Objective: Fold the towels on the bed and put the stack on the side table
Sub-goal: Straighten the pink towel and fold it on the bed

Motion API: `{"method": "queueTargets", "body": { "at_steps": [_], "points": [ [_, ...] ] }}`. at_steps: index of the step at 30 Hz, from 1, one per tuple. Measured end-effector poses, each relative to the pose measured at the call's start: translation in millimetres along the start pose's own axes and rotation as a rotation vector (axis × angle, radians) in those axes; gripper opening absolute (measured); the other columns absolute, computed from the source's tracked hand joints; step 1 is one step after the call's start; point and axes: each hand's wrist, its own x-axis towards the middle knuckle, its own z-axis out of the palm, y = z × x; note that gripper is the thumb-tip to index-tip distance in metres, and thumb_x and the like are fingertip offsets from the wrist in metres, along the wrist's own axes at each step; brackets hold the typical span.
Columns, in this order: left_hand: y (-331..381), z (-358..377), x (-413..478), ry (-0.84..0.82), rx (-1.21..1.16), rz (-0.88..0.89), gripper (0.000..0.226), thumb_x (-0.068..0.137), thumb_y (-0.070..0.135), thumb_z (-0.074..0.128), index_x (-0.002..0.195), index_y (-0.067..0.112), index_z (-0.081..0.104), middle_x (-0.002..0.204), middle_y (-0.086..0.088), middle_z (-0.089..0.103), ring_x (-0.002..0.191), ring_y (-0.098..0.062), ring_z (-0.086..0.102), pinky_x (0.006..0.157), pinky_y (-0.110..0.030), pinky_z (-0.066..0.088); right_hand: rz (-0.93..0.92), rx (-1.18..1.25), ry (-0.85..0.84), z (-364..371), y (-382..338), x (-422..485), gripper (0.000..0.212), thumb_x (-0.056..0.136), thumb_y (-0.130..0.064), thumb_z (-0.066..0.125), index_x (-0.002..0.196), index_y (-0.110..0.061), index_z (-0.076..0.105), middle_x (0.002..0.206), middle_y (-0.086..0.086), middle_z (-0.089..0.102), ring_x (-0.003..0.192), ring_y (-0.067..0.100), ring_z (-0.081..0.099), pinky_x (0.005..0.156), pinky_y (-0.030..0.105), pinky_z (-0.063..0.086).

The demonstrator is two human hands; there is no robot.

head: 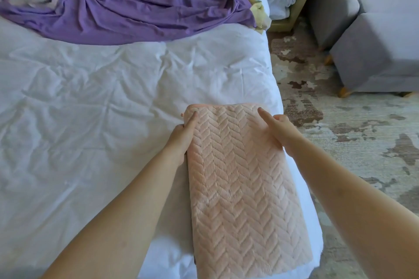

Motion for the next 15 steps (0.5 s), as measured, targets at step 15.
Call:
{"method": "queueTargets", "body": {
  "at_steps": [15],
  "points": [
    [-9,0,27,0.109,-0.082,0.17,0.049,0.09,0.06,0.048,0.113,0.02,0.064,0.11,0.0,0.07,0.105,-0.015,0.065,0.087,-0.03,0.053,-0.084,0.133,-0.148,14,7,41,0.056,0.083,-0.065,0.054,0.118,-0.022,0.055,0.113,0.0,0.066,0.102,0.018,0.063,0.09,0.037,0.051]
  ]
}}
